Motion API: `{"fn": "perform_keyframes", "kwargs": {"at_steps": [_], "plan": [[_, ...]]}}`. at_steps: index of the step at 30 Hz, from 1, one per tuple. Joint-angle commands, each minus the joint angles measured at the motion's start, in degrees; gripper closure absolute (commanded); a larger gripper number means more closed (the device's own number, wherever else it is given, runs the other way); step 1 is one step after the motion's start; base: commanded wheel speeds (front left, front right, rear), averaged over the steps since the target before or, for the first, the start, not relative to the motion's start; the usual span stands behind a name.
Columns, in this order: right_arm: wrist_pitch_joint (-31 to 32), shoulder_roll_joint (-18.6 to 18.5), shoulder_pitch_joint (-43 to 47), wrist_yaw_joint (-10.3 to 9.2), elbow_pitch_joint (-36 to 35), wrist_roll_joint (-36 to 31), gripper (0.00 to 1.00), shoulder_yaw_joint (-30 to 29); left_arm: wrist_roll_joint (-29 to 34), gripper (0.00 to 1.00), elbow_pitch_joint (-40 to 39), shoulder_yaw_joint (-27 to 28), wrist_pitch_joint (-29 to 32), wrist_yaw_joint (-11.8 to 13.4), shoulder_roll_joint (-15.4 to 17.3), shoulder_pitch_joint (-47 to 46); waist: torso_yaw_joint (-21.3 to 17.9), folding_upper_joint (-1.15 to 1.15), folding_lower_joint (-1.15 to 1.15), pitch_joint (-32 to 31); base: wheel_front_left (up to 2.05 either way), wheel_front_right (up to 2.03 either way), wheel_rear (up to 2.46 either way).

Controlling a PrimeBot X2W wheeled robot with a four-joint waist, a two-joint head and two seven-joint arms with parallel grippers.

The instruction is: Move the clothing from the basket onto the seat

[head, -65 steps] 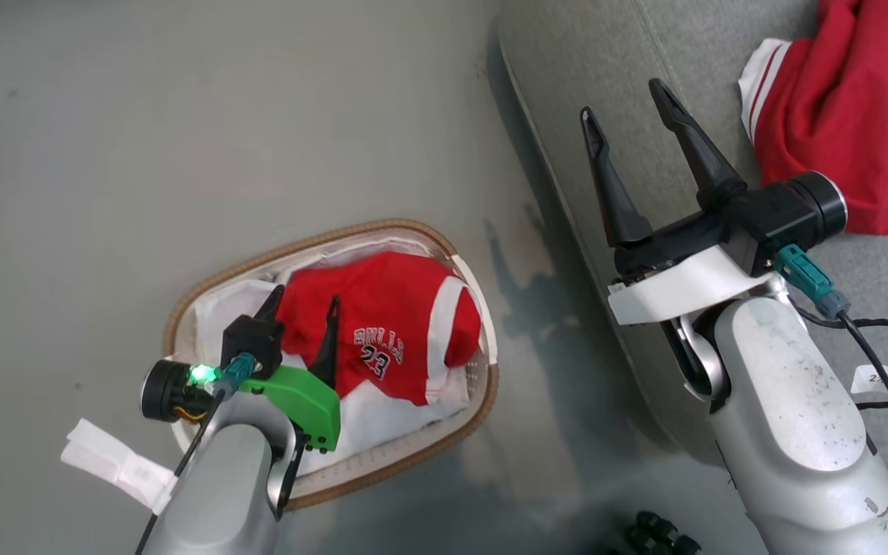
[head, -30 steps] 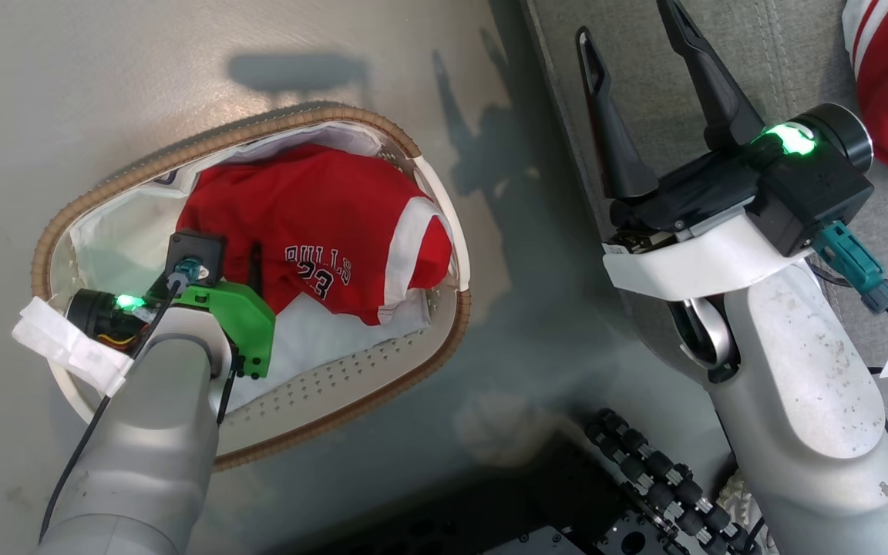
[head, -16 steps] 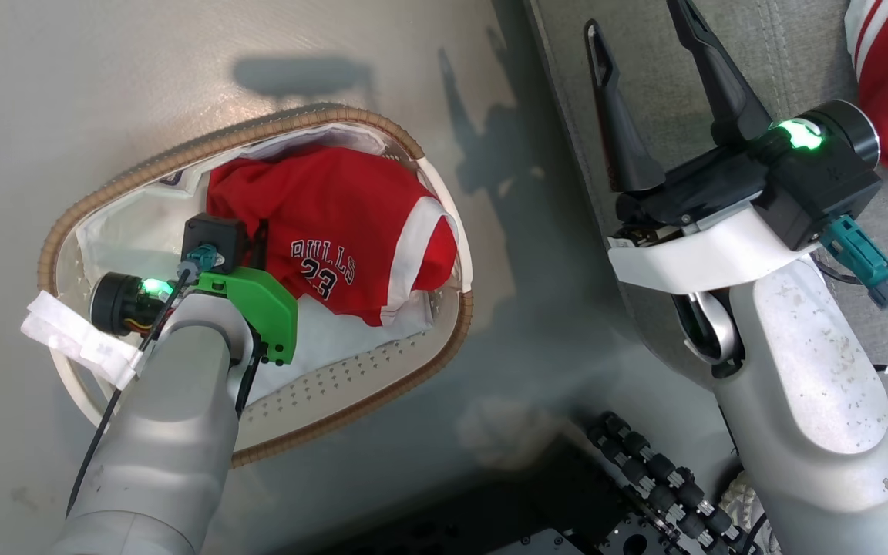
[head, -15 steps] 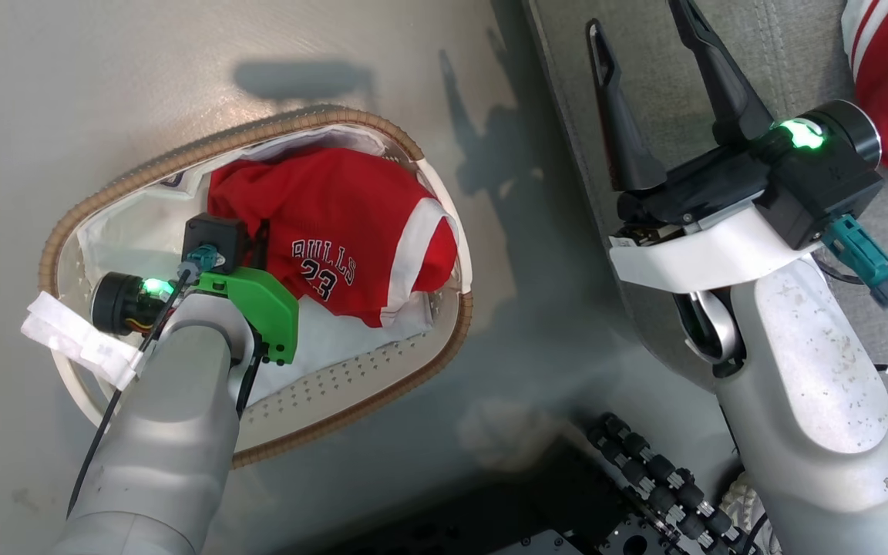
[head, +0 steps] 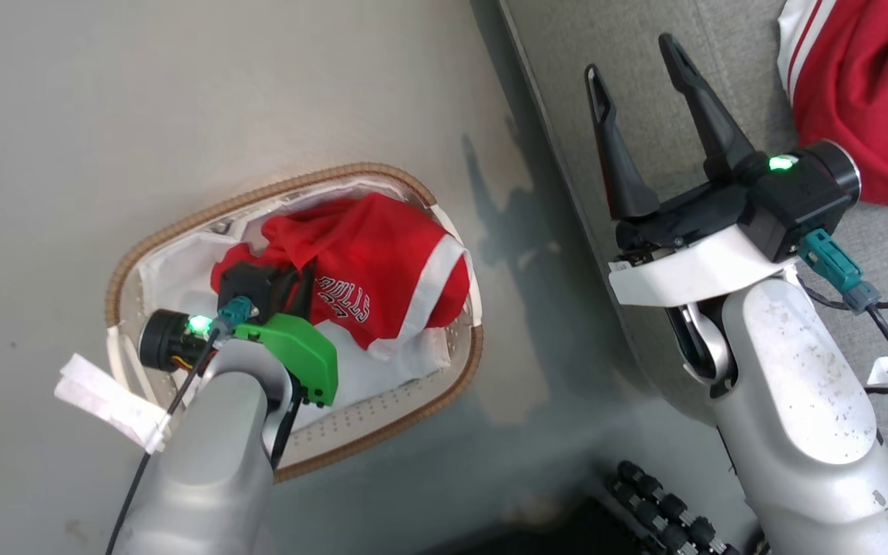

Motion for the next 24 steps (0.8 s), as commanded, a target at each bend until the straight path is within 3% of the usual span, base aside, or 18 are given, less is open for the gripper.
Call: {"fn": "perform_keyframes", "kwargs": {"at_steps": [1,12,24], "plan": [[-0.1,-0.2,1.4,-0.08,0.6,-0.3,0.0,-0.3,-0.3,1.0,-1.7,0.0,0.0,-0.1,0.0,1.9,2.7,0.0,0.0,-5.8,0.0,0.0,0.0],[-0.1,-0.2,7.8,-0.08,3.0,-1.0,0.0,-1.1,0.2,1.0,-17.8,-0.2,0.0,-0.1,-0.2,11.5,7.4,0.0,0.0,-17.7,0.0,0.0,0.0],[-0.1,-0.2,14.1,-0.08,5.4,-1.2,0.0,0.5,0.2,1.0,-37.2,4.2,0.0,-0.1,-0.2,17.0,9.1,0.0,0.0,-26.8,0.0,0.0,0.0]]}}
